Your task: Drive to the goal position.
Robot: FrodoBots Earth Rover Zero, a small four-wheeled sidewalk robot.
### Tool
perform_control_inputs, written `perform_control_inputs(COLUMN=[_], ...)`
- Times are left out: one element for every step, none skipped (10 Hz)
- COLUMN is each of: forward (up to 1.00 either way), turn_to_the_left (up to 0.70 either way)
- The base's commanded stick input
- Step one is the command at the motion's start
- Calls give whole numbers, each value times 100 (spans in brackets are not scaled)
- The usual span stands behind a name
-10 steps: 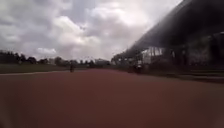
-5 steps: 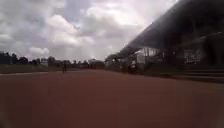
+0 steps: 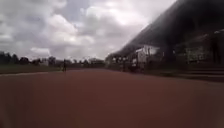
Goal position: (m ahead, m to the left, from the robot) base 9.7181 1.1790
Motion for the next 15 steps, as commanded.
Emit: perform_control_inputs(forward=[70,70,70,70,70,70,70,70,70,70,70,70,70,70,70], turn_to_the_left=[0,0,0,0,0,0,0,0,0,0,0,0,0,0,0])
